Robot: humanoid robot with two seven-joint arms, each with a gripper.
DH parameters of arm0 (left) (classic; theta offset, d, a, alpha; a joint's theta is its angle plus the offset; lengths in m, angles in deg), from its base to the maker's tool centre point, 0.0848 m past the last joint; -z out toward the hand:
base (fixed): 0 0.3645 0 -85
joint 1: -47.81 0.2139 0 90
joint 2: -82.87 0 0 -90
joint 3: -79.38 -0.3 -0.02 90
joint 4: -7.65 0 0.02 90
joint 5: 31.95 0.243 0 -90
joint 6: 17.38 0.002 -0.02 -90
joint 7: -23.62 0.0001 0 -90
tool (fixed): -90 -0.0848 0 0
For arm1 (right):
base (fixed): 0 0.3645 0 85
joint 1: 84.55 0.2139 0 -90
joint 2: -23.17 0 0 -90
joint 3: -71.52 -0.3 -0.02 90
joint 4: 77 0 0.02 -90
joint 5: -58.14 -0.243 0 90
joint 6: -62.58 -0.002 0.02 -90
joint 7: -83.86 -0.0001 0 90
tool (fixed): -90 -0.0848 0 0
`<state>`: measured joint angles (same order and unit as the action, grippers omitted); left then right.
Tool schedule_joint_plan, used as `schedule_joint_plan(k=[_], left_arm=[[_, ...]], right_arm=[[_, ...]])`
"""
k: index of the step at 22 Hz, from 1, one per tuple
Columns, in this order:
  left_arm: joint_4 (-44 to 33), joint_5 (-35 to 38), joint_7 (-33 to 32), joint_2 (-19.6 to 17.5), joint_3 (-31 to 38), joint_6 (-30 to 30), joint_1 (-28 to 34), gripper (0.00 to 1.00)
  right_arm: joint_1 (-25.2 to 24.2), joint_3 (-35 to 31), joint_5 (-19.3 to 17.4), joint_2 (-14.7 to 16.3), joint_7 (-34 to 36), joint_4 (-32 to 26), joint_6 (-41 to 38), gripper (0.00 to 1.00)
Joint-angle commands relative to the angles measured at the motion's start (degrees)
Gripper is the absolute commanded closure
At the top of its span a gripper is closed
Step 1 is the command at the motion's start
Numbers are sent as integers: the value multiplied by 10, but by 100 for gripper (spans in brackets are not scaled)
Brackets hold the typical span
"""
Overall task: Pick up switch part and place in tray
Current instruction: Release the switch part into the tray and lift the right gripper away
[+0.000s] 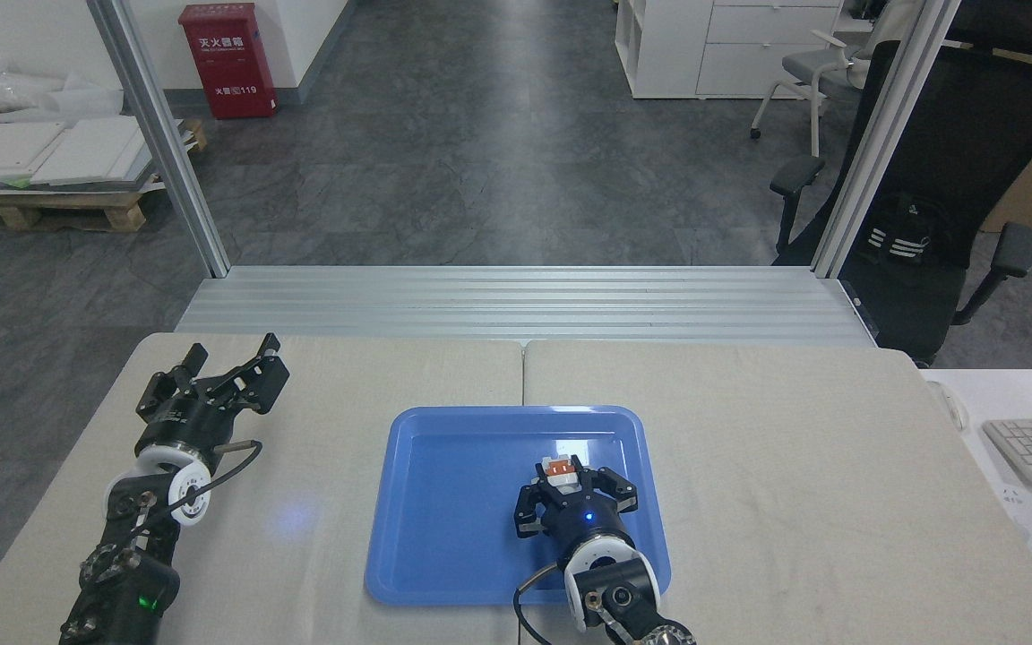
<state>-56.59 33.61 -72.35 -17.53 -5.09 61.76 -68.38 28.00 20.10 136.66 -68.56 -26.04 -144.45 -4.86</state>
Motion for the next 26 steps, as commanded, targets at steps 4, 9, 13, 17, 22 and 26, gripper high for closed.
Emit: schedule_joint_plan(k=[4,9,13,17,22,26], left_arm=[[0,0,0,0,0,0,0,0],[0,0,0,0,0,0,0,0],[0,0,0,0,0,0,0,0],[0,0,0,0,0,0,0,0],[0,0,0,0,0,0,0,0],[0,0,0,0,0,0,0,0]], right_arm=[[-1,-6,-28,-20,6,-5,6,18],[6,-70,-42,-17,11,-8,4,5],[33,-150,-50,-6,66,-33,-42,4],[54,-289,-54,67,129,-49,-202,4],[47,-344,-57,139,152,-38,-270,3],[8,-345,-111,181,182,-31,-278,3]])
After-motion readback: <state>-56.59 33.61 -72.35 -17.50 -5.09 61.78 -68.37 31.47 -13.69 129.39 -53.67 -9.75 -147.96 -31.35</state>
